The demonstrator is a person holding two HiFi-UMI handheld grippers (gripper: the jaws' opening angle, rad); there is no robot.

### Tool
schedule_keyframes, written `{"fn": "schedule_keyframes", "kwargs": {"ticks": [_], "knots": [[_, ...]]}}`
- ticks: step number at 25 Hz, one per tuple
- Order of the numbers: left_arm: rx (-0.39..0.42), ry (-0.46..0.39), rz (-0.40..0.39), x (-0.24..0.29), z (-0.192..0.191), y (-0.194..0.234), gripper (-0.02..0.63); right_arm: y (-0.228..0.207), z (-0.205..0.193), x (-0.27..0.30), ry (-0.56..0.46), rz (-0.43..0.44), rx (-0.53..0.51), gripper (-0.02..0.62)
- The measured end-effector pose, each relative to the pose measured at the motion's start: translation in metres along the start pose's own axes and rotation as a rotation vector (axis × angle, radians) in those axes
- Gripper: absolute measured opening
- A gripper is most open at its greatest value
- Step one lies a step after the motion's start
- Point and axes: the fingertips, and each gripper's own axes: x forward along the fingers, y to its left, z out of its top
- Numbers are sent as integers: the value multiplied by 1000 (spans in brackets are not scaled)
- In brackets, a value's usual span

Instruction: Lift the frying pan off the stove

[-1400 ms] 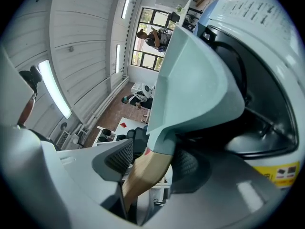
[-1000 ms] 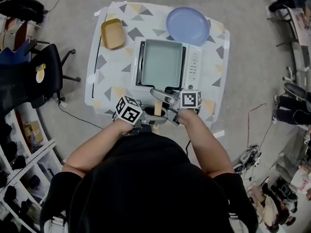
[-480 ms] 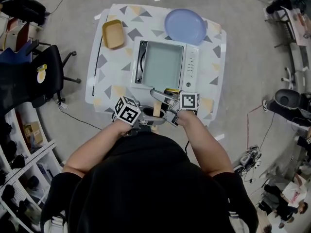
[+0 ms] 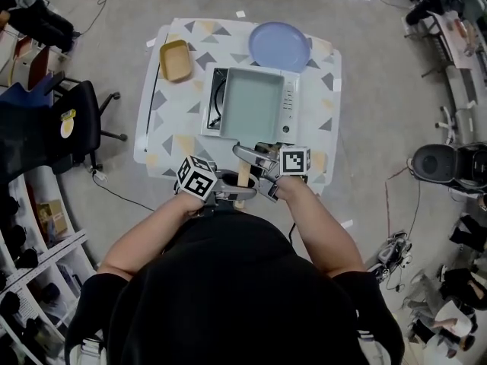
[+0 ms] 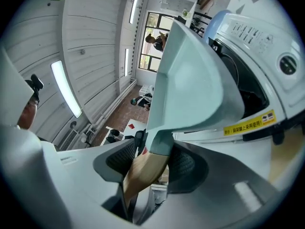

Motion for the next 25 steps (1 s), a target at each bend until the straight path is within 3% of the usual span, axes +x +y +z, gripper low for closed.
{"fn": "schedule_keyframes", "kwargs": {"ticks": [18,25], "knots": [[110,6,-11,16,-27,-66,258,72,-26,-34,-32,18,-114,215],[196,36,20,19,-39,-85,253,99,-36,-42,-58,29,-154,201]]}}
